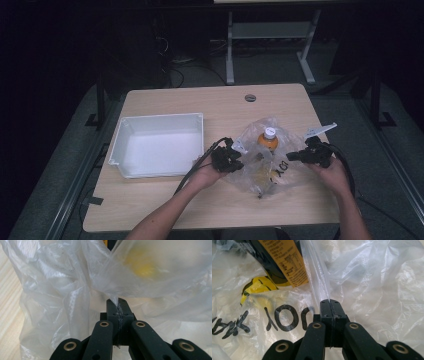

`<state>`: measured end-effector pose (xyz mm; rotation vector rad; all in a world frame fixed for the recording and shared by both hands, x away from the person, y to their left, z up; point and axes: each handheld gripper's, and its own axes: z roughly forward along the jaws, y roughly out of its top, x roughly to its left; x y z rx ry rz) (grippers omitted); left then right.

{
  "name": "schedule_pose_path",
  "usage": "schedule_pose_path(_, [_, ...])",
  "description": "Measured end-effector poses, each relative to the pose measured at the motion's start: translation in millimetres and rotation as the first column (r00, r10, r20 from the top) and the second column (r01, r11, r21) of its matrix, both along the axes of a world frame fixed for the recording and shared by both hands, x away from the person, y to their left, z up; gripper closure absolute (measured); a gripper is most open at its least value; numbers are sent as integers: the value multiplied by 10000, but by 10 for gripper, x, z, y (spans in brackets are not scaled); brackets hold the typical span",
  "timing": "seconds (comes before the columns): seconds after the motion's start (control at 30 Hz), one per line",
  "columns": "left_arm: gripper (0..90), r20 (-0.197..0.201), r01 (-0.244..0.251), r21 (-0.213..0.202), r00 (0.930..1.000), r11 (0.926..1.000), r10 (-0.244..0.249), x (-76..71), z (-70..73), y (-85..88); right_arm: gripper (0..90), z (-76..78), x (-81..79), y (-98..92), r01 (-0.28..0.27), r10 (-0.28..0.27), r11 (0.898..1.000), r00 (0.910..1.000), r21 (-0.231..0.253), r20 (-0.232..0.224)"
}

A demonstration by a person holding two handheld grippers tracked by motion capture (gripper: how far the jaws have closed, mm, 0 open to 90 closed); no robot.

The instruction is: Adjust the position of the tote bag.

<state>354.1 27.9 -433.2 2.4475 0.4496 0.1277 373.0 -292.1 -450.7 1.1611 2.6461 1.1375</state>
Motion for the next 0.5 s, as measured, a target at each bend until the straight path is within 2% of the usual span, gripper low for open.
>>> schedule_pose_path(0.2, [892,-137,-177,-474,9998,9987,171,-12,-7,40,898,-6,-52,7,-33,32,10000,9998,71,214])
schedule_pose_path(0.33, [815,-135,-178,-677,9998,9975,170,-47,53,65,898,15,-74,-9,-41,35,9998,9994,192,337])
schedule_pose_path(0.5, [775,-65,-25,-867,10000,9962,20,-77,162,125,898,35,-94,-26,10,-26,9993,9991,386,421])
